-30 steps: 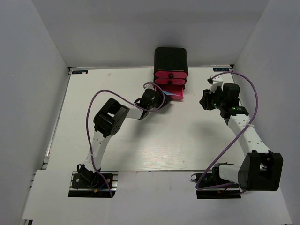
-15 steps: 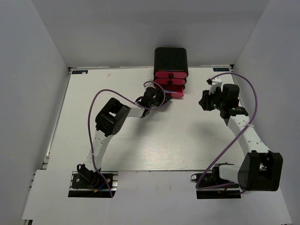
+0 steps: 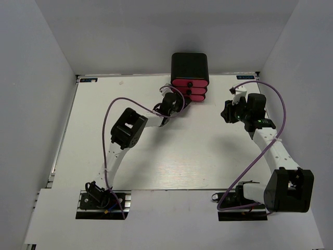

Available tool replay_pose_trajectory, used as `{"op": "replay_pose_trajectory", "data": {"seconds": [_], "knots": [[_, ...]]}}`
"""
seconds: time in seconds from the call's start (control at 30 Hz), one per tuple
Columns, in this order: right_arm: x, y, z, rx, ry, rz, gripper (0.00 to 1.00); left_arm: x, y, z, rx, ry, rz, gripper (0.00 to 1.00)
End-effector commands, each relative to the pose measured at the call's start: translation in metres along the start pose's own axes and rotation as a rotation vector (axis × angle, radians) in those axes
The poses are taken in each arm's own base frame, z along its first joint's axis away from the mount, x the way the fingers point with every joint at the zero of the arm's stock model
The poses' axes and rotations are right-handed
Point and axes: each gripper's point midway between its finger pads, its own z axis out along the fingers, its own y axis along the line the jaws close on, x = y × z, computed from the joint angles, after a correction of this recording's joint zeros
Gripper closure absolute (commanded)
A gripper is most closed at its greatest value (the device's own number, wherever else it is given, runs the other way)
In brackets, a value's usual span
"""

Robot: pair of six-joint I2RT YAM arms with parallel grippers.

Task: Sort the stationery into containers
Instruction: Close the drawer at the center of the board, then reset both arms

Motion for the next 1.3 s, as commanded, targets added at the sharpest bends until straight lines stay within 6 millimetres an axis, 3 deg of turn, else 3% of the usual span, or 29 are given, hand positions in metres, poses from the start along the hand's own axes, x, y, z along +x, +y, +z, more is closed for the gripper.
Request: {"op": "replay_pose_trajectory", "data": {"seconds": [0.0,0.03,0.1,0.27,0.37,0.4,0.47,0.5,0.53,0.63,0.67,0.7,0.73,0.77,0.8,0.83,0.87,0.9,0.93,0.97,1.0,1.03,1.07,1.1,1.13,1.2,1.23,1.27], "knots": [[-0.006,0.001,-0.001,-0.011,-0.032,-0.024,0.60,-0.023,-0.030,0.009,0.061,-0.068,-0.036,0.62],[-0.006,0.001,-0.001,-0.010,-0.032,-0.021,0.60,-0.020,-0.021,0.011,0.044,-0.069,-0.046,0.62],[-0.005,0.001,0.000,-0.011,-0.029,-0.022,0.60,-0.024,-0.029,0.015,0.061,-0.078,-0.047,0.61],[-0.004,0.000,-0.001,-0.010,-0.029,-0.025,0.60,-0.022,-0.025,0.014,0.063,-0.078,-0.047,0.58],[-0.003,-0.001,0.000,-0.007,-0.025,-0.021,0.60,-0.020,-0.030,0.003,0.086,-0.062,-0.047,0.58],[-0.002,-0.001,0.001,-0.009,-0.022,-0.022,0.60,-0.012,-0.019,-0.003,0.071,-0.045,-0.055,0.56],[-0.001,0.001,0.001,-0.017,-0.021,-0.019,0.57,-0.014,-0.032,-0.018,0.122,-0.038,-0.054,0.52],[0.000,-0.001,0.001,-0.013,-0.018,-0.019,0.56,-0.001,-0.014,-0.029,0.098,-0.002,-0.053,0.46],[0.001,0.003,0.002,-0.031,-0.014,-0.018,0.51,0.002,-0.013,-0.037,0.106,0.010,-0.052,0.43],[0.005,0.006,0.003,-0.062,-0.006,-0.010,0.37,0.012,-0.010,-0.071,0.125,0.054,-0.050,0.30],[0.005,0.007,0.002,-0.066,-0.005,-0.011,0.33,0.023,0.009,-0.086,0.091,0.083,-0.039,0.28],[0.006,0.007,0.001,-0.070,-0.003,-0.009,0.29,0.018,-0.009,-0.101,0.132,0.088,-0.024,0.24],[0.006,0.011,0.000,-0.090,-0.004,-0.006,0.25,0.019,-0.010,-0.112,0.138,0.101,0.010,0.21],[0.005,0.012,0.000,-0.091,-0.011,-0.007,0.18,0.028,0.005,-0.129,0.112,0.127,0.030,0.21],[0.003,0.003,-0.006,-0.063,-0.024,0.022,0.14,0.026,-0.005,-0.152,0.144,0.138,0.092,0.13],[0.001,0.002,-0.007,-0.057,-0.032,0.030,0.14,0.020,-0.021,-0.160,0.178,0.135,0.130,0.11],[0.003,-0.001,-0.008,-0.034,-0.031,0.045,0.10,0.025,-0.012,-0.176,0.159,0.162,0.169,0.11],[0.002,-0.002,-0.010,-0.022,-0.042,0.074,0.10,0.025,-0.017,-0.189,0.176,0.176,0.218,0.10],[0.001,-0.006,-0.013,0.007,-0.057,0.094,0.10,0.017,-0.026,-0.211,0.177,0.173,0.320,0.01],[-0.003,-0.008,-0.015,0.022,-0.076,0.102,0.10,0.013,-0.033,-0.222,0.184,0.179,0.375,0.01],[-0.002,-0.013,-0.016,0.058,-0.080,0.123,0.10,0.010,-0.034,-0.233,0.174,0.185,0.427,0.01],[-0.008,-0.017,-0.020,0.085,-0.108,0.121,0.10,0.014,-0.021,-0.247,0.109,0.240,0.470,0.01],[-0.004,-0.017,-0.022,0.094,-0.110,0.127,0.10,0.009,-0.026,-0.258,0.113,0.242,0.554,0.01],[-0.002,-0.019,-0.023,0.103,-0.110,0.133,0.10,-0.005,-0.045,-0.278,0.143,0.204,0.597,0.01],[-0.001,-0.021,-0.025,0.122,-0.114,0.143,0.10,-0.005,-0.037,-0.292,0.092,0.238,0.627,0.01],[-0.002,-0.021,-0.031,0.131,-0.127,0.140,0.10,-0.020,-0.042,-0.313,0.080,0.205,0.741,0.01],[0.005,-0.021,-0.030,0.131,-0.116,0.143,0.10,-0.032,-0.056,-0.333,0.104,0.154,0.777,0.01],[0.004,-0.020,-0.032,0.131,-0.124,0.115,0.10,-0.037,-0.046,-0.343,0.054,0.156,0.822,0.01]]}}
